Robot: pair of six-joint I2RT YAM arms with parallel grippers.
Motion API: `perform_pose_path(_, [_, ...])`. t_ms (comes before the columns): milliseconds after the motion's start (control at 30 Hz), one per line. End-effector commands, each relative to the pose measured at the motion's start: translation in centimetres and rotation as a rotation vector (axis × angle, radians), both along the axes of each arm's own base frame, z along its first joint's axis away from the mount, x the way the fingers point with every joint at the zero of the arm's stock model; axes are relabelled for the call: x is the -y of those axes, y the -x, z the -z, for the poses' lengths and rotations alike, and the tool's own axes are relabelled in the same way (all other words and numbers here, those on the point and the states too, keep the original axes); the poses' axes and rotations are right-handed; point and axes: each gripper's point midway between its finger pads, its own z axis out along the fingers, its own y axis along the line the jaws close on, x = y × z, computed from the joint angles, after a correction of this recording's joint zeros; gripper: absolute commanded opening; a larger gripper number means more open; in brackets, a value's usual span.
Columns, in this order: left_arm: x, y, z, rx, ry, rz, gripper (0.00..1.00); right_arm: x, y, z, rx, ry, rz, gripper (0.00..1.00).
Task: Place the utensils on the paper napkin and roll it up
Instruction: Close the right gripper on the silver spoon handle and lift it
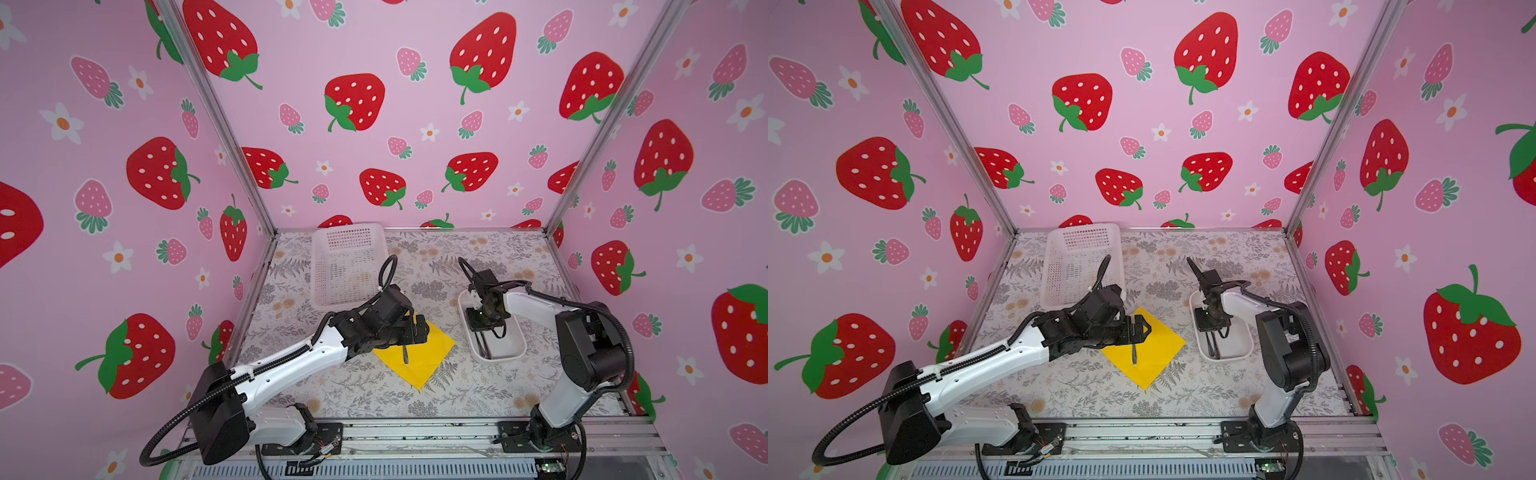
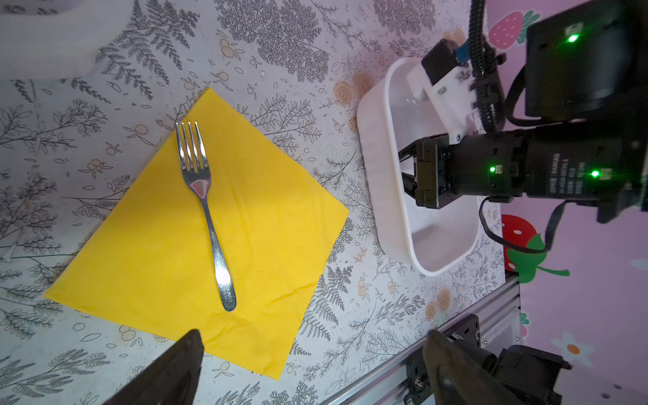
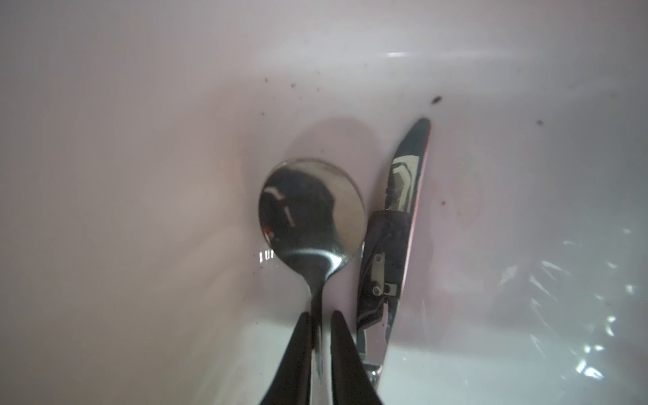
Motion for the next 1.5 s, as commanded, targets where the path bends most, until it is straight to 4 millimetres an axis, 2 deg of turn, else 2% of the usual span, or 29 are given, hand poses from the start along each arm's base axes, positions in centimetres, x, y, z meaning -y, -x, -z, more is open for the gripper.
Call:
perform_pose_path(0, [-0.8, -0.3, -0.1, 0.016, -0.036, -0.033, 0.99, 2.0, 3.6, 3.5, -0.160, 0.101, -0.024, 0.15])
perform_pose_path(100, [-1.1, -0.2, -0.4, 0.023, -0.026, -0.040, 0.99, 1.6, 4.2, 4.0, -0.190, 0.082, -0.046, 0.16])
perform_pose_path(333, [-1.5, 0.5, -0.2, 0.031, -0.020, -0.017, 0.99, 2.5, 4.8, 4.8, -0.233, 0.146, -0.043, 0.16])
perform_pose_path(567, [-1.6, 0.6, 0.0, 0.046, -0.032, 0.014, 0.99, 2.7, 4.5, 4.1, -0.228, 0.161, -0.024, 0.13])
perform_pose_path(700, [-1.0, 0.6, -0.7, 0.079, -0.030, 0.076, 0.99, 2.7, 4.5, 4.1, -0.220, 0.159, -0.011, 0.10])
perform_pose_path(900, [-1.4, 1.0, -1.3, 0.117, -0.035, 0.119, 0.99, 2.8, 4.5, 3.8, -0.240, 0.181, 0.008, 0.10])
perform_pose_path(1000, [-1.6, 1.1, -0.9, 0.119, -0.038, 0.122, 0.99, 2.6, 4.5, 3.6, -0.236, 0.176, 0.010, 0.11])
perform_pose_path(1200, [-1.1, 1.1, 0.4, 0.070, -0.029, 0.117, 0.99, 2.8, 4.9, 4.7, -0.260, 0.184, 0.007, 0.12])
perform_pose_path(1333, [-0.5, 0.8, 0.4, 0.058, -0.019, 0.114, 0.99, 2.5, 4.6, 4.1, -0.234, 0.170, 0.017, 0.07])
perform_pose_path(1467, [-0.2, 0.5, 0.8, 0.038, -0.018, 0.101, 0.99, 2.3, 3.3, 2.7, -0.170, 0.158, 0.026, 0.03])
